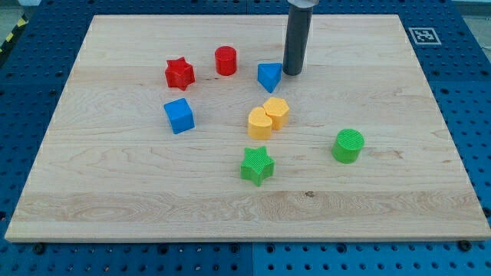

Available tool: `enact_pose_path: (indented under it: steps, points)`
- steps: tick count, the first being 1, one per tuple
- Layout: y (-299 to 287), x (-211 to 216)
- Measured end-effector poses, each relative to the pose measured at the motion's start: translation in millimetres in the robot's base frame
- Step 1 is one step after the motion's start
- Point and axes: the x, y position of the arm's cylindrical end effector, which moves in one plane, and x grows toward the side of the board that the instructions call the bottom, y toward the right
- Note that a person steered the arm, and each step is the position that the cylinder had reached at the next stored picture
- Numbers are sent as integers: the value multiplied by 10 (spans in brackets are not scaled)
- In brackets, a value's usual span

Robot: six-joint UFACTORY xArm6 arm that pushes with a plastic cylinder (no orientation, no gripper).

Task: Move the blue triangle closer to the blue cube

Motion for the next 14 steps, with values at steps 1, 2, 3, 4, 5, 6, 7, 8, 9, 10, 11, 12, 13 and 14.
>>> enact_pose_path:
  steps: [1, 2, 3, 4, 5, 6, 7, 8, 9, 10, 11, 12, 13, 14]
  points:
    - [-156, 103]
    - [-404, 127]
    - [-477, 127]
    - [-571, 127]
    - [-801, 172]
    - [-1019, 327]
    - [-1171, 377]
    - [-1178, 377]
    - [-1452, 377]
    - [-1687, 377]
    - [-1722, 379]
    - [-1722, 405]
    - [-1869, 425]
    - [-1980, 428]
